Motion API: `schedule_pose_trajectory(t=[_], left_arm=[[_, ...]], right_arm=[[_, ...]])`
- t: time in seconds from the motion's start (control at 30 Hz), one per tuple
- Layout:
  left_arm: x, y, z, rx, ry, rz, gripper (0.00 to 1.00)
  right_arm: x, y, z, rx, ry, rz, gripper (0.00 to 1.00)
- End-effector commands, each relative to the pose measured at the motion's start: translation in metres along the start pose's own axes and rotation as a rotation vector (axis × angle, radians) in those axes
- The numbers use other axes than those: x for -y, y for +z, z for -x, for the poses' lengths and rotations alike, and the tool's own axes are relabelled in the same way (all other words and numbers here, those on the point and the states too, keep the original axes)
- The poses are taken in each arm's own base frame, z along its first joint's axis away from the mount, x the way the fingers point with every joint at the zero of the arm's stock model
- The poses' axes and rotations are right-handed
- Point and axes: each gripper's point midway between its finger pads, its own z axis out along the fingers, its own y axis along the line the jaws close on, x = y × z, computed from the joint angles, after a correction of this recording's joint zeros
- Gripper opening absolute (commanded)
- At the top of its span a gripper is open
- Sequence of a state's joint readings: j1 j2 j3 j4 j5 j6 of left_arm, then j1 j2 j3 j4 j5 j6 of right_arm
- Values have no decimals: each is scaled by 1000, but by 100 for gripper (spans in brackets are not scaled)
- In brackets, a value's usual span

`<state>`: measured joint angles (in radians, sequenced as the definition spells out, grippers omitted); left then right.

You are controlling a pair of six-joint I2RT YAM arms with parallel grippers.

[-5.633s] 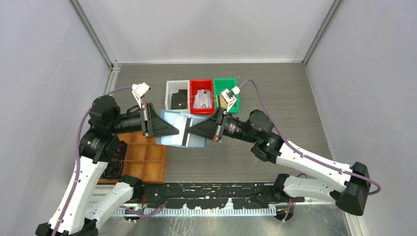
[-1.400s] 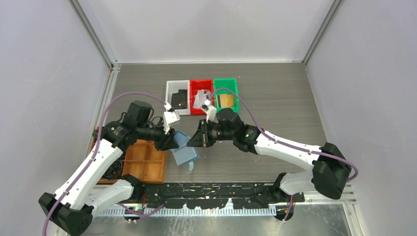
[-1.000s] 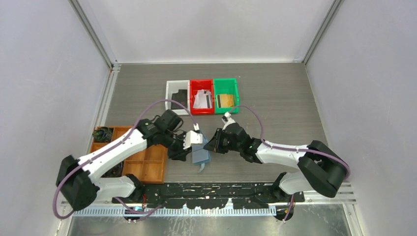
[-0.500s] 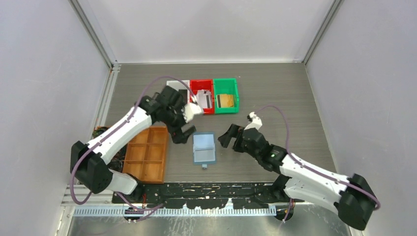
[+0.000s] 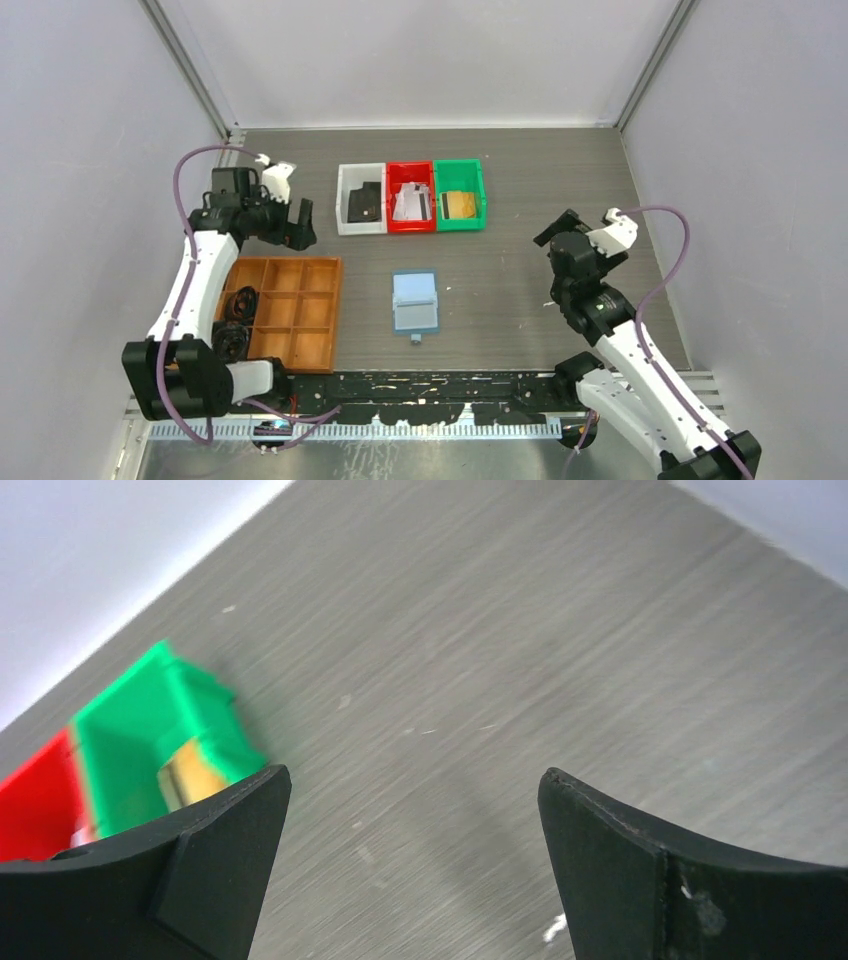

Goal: Take the credit cards out of the card holder
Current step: Reset both arms

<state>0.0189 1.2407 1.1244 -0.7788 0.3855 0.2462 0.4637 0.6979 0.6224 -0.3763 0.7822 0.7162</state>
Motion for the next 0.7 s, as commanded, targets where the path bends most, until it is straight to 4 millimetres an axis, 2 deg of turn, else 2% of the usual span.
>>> schedule_pose_trajectory(t=[0.0, 0.1, 0.17, 0.2, 0.23, 0.3, 0.4, 0.53, 0.67], left_arm=[[-39, 19, 18, 170, -117, 77, 100], [-65, 39, 6, 206, -206, 135, 100], [-72, 55, -4, 230, -234, 159, 100], [-74, 61, -6, 258, -249, 163, 100], [-73, 68, -16, 271, -282, 162, 100], [-77, 75, -9, 373, -283, 174, 100], [-82, 82, -15, 475, -281, 208, 100], [-90, 88, -21, 583, -263, 257, 100], [-105, 91, -20, 579, -262, 320, 100]], right_arm=[[47, 19, 10, 124, 26, -211, 100], [71, 23, 24, 275, -3, -313, 100], [82, 25, 27, 345, -21, -363, 99], [87, 27, 25, 364, -41, -387, 99], [95, 30, 21, 368, -60, -419, 100], [109, 41, 10, 346, -76, -465, 100], [128, 54, -7, 327, -43, -517, 100], [133, 70, -15, 345, -38, -519, 100], [121, 88, -10, 364, -106, -501, 100]])
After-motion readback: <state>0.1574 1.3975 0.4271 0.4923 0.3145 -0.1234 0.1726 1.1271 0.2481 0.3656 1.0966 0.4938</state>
